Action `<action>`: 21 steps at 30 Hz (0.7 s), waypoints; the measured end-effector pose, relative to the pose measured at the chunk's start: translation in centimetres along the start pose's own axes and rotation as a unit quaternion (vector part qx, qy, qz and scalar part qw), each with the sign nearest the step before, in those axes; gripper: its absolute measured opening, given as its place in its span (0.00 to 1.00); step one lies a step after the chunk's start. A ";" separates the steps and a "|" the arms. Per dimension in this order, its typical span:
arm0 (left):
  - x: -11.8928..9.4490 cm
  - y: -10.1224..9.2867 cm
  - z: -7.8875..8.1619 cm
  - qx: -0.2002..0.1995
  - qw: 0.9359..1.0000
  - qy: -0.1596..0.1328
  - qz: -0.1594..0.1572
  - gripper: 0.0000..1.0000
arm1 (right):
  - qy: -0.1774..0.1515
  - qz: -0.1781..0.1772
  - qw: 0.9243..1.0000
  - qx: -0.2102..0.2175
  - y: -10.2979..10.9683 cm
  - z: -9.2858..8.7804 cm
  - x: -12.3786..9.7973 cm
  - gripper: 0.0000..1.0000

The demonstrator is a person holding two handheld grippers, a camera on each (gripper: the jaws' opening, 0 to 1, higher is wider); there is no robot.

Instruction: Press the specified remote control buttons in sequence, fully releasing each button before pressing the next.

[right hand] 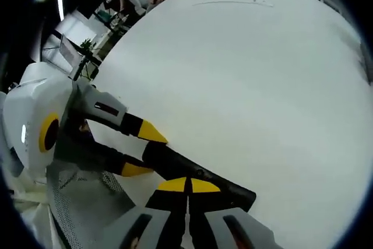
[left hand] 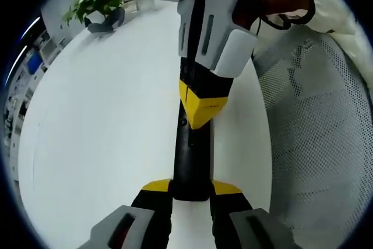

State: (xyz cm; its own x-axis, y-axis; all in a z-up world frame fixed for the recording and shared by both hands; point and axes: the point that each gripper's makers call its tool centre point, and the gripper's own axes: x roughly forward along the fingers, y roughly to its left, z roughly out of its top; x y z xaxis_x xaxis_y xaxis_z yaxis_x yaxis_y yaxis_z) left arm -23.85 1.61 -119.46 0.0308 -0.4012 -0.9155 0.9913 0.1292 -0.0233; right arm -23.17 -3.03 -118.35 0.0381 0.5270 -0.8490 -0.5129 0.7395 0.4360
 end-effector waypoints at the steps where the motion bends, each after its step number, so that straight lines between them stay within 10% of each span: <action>1: 0.0 0.0 0.0 0.000 1.000 -0.001 0.000 0.23 | 0.002 -0.002 1.000 0.000 0.0 0.0 0.0 0.00; 21: 0.0 0.0 0.0 -0.002 1.000 0.001 -0.001 0.22 | 0.004 -0.004 1.000 -0.017 0.1 -0.9 -0.6 0.00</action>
State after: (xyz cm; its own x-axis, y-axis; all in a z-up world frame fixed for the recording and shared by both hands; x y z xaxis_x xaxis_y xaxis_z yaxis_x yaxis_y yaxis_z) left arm -23.89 1.62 -119.46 0.0288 -0.4001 -0.9160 0.9908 0.1325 -0.0267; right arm -24.01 -3.62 -118.04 0.0361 0.5173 -0.8550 -0.5414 0.7293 0.4183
